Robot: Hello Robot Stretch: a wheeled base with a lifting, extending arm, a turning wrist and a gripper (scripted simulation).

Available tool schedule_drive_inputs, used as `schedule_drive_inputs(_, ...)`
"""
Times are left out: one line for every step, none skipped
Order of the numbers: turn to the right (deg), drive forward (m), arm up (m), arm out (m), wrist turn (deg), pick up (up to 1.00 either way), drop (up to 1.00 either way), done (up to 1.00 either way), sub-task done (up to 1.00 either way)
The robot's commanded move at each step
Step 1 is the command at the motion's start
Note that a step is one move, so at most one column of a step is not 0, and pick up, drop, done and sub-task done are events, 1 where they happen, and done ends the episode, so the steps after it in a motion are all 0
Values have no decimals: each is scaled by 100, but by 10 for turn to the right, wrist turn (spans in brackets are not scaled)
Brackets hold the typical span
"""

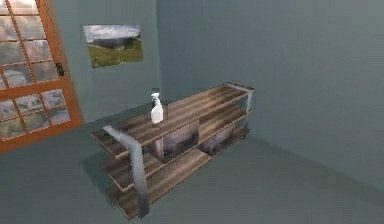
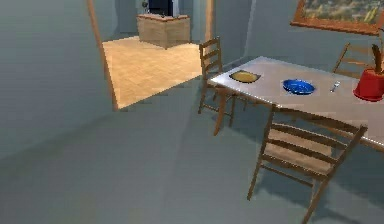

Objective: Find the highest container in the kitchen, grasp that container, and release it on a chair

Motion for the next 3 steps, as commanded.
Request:
schedule_drive_inputs(0,55,0,0,0,0,0,0,0)
schedule_drive_inputs(-450,0,0,0,0,0,0,0,0)
schedule_drive_inputs(-450,0,0,0,0,0,0,0,0)
